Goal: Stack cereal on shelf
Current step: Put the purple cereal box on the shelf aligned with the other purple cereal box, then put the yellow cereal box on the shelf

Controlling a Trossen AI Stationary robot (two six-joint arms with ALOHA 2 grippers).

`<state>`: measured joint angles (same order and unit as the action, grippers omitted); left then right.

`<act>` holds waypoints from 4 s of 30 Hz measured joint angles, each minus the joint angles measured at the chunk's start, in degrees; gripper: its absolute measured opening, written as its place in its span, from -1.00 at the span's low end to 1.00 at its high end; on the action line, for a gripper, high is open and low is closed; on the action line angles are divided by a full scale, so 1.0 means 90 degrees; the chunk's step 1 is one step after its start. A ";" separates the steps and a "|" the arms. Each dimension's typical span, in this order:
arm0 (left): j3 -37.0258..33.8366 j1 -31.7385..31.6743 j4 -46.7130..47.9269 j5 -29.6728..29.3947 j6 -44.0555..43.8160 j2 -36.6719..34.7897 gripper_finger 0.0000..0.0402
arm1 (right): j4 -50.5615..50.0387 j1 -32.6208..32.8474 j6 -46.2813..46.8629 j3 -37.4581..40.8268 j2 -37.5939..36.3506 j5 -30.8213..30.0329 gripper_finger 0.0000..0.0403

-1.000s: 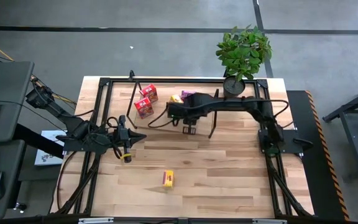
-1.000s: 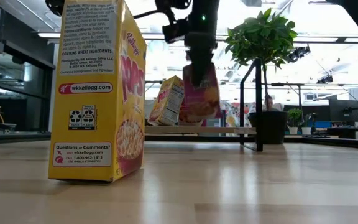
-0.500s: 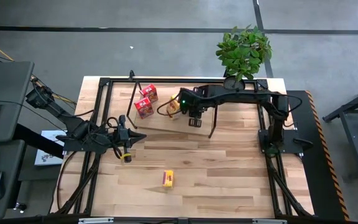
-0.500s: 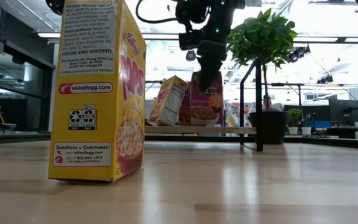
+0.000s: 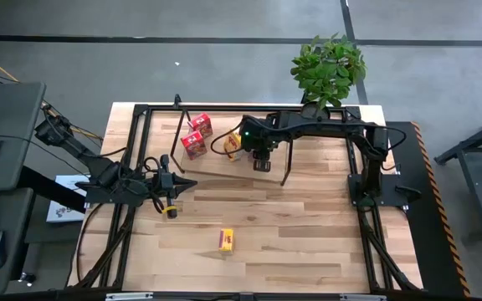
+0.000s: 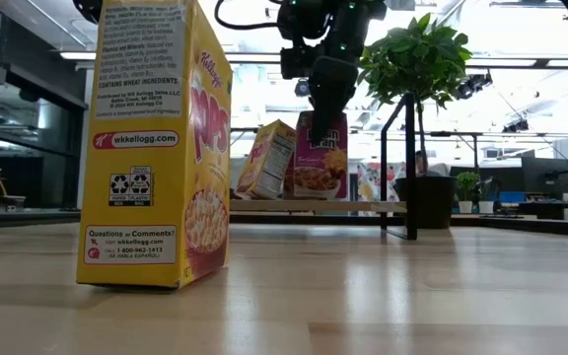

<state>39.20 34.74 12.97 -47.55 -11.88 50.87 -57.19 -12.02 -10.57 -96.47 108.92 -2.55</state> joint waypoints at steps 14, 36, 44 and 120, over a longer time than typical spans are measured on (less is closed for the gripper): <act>0.0000 0.0000 0.0002 0.0000 0.0002 0.0000 -1.00 | -0.0080 -0.0002 -0.0051 -0.0044 0.0005 -0.0122 0.04; 0.0000 0.0001 0.0002 0.0000 0.0021 0.0000 -1.00 | -0.1486 0.0003 -0.0029 -0.1471 0.0007 -0.0041 0.13; 0.0000 -0.0150 -0.0111 0.0003 0.0575 0.0000 -1.00 | -0.1620 0.0003 -0.0045 -0.1670 -0.0024 0.0067 0.12; 0.3439 -0.0519 0.1132 0.4093 0.7962 0.4896 0.38 | 0.3674 0.3585 0.3172 0.4316 -0.4983 -0.2049 0.12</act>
<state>70.15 30.07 23.16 -10.72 59.78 94.94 -24.12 20.25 17.98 -57.63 64.07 -20.99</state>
